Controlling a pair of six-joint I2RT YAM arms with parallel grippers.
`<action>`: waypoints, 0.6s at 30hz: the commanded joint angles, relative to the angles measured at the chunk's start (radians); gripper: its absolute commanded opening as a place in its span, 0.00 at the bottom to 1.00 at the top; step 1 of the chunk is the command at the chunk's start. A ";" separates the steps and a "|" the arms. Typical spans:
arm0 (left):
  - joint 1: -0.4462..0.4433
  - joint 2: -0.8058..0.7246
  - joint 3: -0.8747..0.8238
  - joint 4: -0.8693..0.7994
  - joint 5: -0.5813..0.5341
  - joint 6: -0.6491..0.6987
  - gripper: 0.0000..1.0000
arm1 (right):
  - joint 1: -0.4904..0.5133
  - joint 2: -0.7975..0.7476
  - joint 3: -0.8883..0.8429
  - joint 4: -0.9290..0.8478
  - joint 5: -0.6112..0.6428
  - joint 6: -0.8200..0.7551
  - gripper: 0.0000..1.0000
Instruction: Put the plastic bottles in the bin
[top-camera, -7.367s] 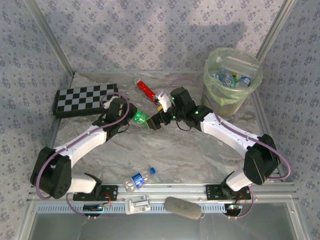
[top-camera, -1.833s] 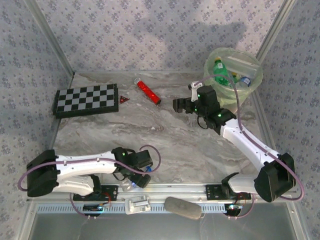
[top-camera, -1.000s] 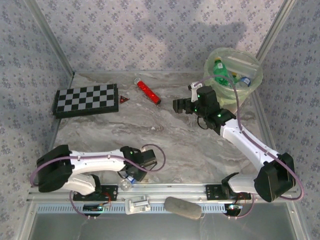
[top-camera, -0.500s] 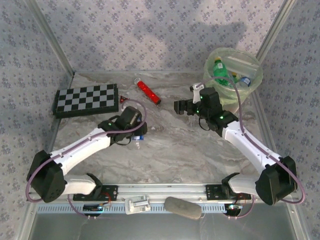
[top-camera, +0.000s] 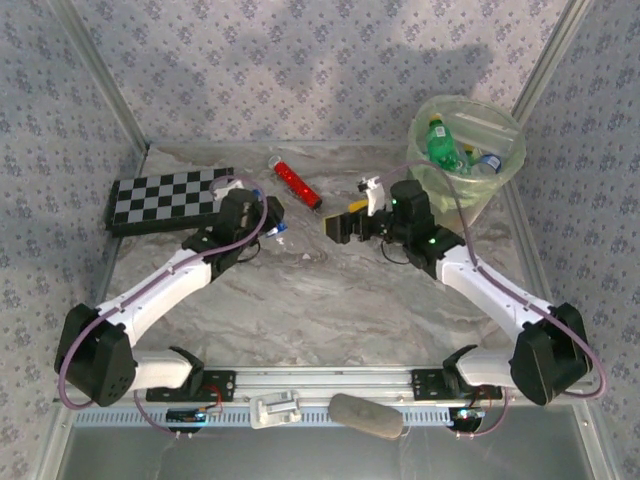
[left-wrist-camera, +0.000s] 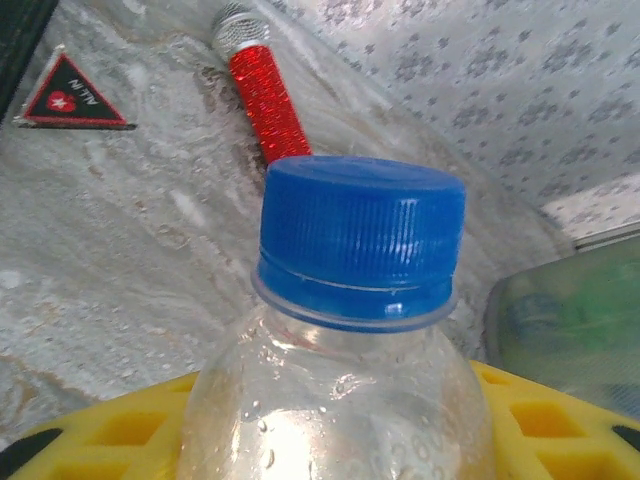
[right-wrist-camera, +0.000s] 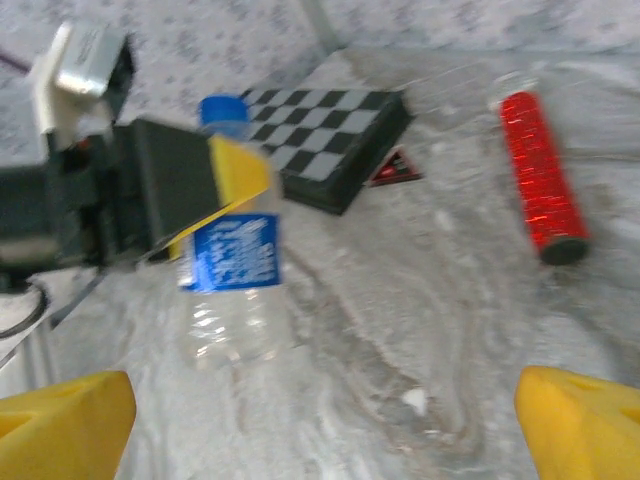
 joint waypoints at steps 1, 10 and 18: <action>0.009 -0.053 -0.036 0.127 0.046 -0.056 0.42 | 0.047 0.058 0.043 0.039 -0.085 0.009 0.99; 0.021 -0.105 -0.102 0.238 0.134 -0.144 0.42 | 0.110 0.201 0.101 0.173 -0.127 0.054 0.97; 0.021 -0.103 -0.160 0.317 0.164 -0.222 0.41 | 0.127 0.307 0.158 0.221 -0.111 0.060 0.89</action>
